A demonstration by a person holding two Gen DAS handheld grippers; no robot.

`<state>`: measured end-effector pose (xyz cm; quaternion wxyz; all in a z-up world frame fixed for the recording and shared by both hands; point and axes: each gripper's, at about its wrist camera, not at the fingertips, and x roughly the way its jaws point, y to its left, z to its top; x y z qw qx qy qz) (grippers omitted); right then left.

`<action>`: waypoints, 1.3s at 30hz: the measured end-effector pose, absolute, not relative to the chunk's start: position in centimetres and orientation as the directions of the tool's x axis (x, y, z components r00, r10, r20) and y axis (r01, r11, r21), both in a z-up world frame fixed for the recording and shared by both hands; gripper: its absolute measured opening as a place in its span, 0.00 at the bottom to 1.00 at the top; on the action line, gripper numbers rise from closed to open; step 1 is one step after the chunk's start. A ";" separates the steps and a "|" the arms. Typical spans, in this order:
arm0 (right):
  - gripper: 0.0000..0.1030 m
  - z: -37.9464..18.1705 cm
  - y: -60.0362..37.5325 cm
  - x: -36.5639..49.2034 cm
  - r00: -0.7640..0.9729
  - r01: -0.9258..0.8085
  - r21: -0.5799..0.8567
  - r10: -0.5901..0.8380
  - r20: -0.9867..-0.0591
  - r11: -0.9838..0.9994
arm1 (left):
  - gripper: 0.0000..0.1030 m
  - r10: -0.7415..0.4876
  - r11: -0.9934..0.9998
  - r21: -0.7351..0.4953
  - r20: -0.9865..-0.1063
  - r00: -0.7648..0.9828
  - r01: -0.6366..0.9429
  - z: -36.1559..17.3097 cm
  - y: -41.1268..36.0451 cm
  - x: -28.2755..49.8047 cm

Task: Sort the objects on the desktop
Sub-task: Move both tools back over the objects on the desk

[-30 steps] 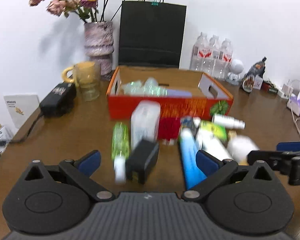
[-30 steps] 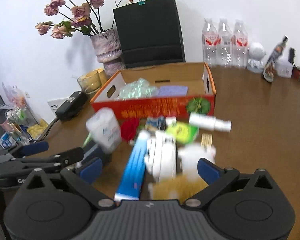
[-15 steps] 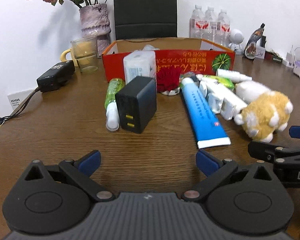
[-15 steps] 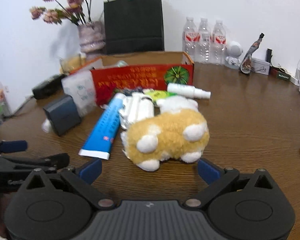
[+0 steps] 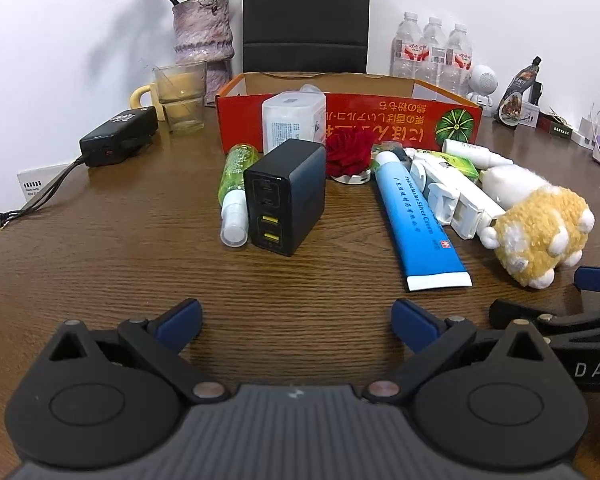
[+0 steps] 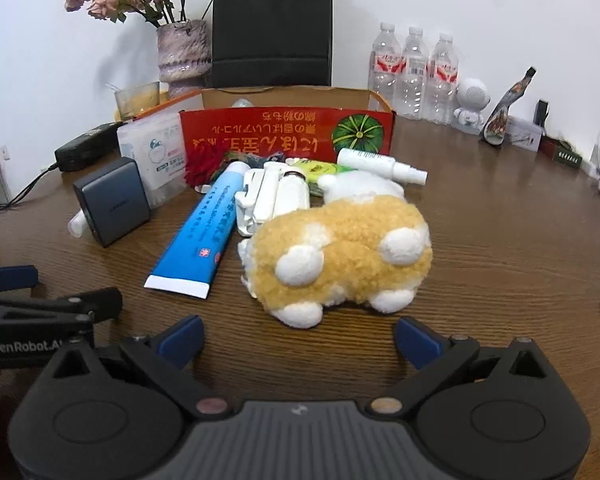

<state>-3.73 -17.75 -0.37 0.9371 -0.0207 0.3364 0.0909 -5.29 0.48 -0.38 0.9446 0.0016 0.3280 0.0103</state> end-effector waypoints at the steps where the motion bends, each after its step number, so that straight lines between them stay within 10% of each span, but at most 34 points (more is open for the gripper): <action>1: 1.00 -0.4 -17.7 -3.7 0.757 -0.186 0.022 0.158 -0.634 0.982 | 1.00 0.021 1.000 0.009 -0.620 0.784 -0.019 -0.4 0.5 -5.3; 39: 1.00 -0.4 -17.8 -3.7 0.759 -0.181 0.019 0.152 -0.633 0.983 | 1.00 0.023 1.000 0.007 -0.624 0.781 -0.024 -0.4 0.3 -5.1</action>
